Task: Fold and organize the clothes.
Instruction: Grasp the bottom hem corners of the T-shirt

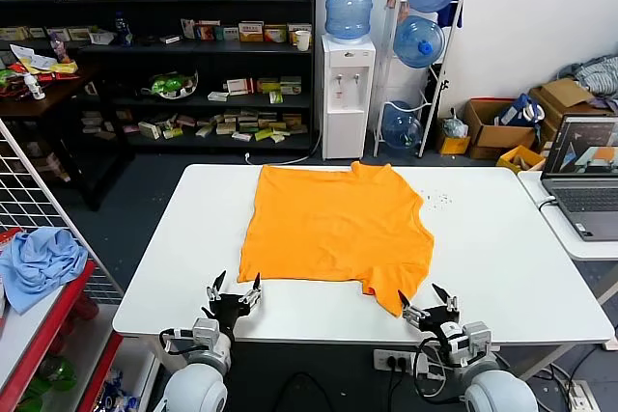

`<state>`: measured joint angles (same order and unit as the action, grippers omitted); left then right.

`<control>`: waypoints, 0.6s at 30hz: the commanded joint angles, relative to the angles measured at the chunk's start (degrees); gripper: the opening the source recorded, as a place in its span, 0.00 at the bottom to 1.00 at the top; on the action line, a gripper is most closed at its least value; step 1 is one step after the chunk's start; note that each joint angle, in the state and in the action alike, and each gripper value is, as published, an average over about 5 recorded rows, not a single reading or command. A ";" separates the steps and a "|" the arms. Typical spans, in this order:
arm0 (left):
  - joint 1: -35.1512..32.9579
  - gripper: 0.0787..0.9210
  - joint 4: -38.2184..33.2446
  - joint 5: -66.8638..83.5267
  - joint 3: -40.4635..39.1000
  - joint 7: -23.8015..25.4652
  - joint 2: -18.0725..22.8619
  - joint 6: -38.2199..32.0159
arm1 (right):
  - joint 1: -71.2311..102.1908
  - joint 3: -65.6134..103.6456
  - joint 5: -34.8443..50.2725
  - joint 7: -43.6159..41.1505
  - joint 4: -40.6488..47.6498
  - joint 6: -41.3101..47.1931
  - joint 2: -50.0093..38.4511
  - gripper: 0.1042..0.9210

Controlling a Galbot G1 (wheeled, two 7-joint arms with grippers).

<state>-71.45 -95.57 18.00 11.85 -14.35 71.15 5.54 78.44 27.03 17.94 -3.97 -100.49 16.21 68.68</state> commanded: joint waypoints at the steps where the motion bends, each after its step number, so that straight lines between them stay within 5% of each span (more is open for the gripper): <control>1: 0.73 0.88 0.34 0.32 -0.07 -0.10 0.17 3.69 | -1.00 -0.22 -0.03 0.48 0.60 0.63 0.12 0.88; 18: 6.30 0.88 3.72 2.71 -1.53 -1.56 0.93 13.32 | -3.98 -2.20 -0.22 1.59 3.44 2.47 0.80 0.82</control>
<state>-66.74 -92.80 19.94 10.47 -15.71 72.12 15.48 75.11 25.01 17.76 -2.55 -97.66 18.34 69.46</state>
